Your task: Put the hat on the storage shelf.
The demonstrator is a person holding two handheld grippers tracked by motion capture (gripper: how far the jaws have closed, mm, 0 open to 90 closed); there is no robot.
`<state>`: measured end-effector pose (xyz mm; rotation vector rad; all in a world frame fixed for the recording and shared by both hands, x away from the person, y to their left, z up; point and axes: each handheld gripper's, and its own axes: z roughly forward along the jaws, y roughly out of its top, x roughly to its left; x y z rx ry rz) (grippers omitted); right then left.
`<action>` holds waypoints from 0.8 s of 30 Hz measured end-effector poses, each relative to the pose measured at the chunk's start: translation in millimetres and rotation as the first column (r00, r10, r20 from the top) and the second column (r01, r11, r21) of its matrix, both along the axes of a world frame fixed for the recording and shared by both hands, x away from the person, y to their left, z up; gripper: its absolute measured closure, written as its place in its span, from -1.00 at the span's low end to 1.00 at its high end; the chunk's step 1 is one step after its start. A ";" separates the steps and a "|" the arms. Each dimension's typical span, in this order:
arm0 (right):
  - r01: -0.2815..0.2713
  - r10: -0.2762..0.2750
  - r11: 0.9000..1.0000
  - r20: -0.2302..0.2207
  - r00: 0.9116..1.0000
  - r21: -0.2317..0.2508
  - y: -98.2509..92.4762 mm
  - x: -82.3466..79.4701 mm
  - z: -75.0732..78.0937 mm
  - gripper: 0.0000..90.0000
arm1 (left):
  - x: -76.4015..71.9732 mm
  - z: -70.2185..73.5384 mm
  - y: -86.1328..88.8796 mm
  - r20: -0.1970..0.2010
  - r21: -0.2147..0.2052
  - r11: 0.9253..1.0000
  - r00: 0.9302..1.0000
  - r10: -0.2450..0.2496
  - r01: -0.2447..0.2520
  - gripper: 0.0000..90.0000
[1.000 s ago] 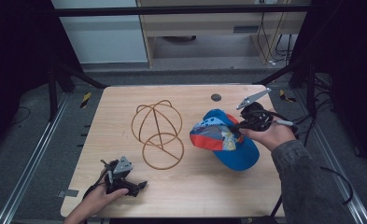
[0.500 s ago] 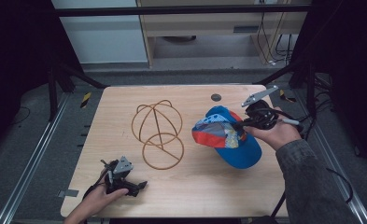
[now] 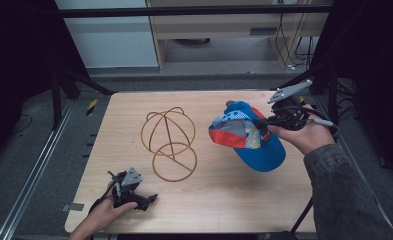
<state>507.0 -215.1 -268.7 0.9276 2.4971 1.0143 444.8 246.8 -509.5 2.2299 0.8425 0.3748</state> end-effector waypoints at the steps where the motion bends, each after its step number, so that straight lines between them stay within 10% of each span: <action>1: 0.003 -0.003 1.000 0.003 1.000 0.000 1.3 0.1 2.3 1.00 | 0.0 0.0 0.0 0.000 0.000 1.000 1.000 0.000 0.000 -1.00; 24: -0.005 0.005 1.000 0.062 0.998 0.009 12.3 4.1 32.7 1.00 | -0.1 0.2 0.1 -0.002 0.002 1.000 1.000 -0.001 0.001 -1.00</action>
